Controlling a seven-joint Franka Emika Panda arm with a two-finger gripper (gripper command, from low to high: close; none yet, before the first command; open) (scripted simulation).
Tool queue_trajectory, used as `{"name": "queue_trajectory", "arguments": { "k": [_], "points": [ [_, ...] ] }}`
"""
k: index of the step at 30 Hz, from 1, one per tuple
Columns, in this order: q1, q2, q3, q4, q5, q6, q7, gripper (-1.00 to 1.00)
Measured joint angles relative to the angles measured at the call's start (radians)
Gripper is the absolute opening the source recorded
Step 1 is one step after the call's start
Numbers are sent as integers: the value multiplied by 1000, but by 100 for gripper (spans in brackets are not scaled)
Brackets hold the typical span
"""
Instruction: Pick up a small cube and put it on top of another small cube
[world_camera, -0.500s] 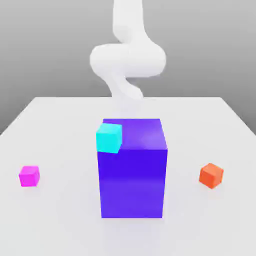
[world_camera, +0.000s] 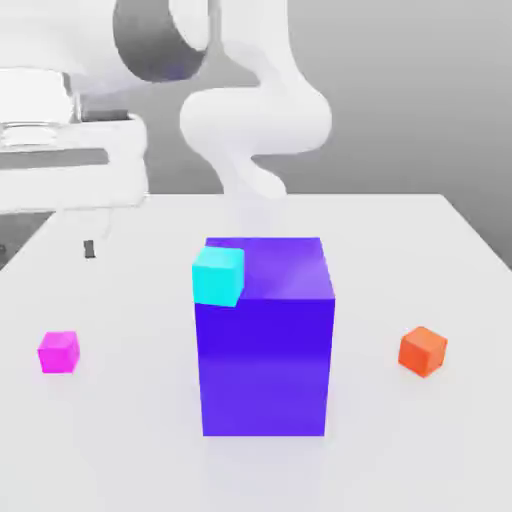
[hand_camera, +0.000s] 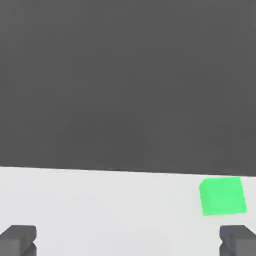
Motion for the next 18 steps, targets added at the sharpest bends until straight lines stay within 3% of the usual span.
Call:
{"name": "queue_trajectory", "arguments": {
  "k": [5, 10, 18],
  "points": [
    [-58, 174, -113, -81, 84, 92, -239, 0],
    [-167, 327, -144, -155, 123, 185, -434, 0],
    [-357, 492, 92, -112, 405, 278, -671, 0]
  ]
}}
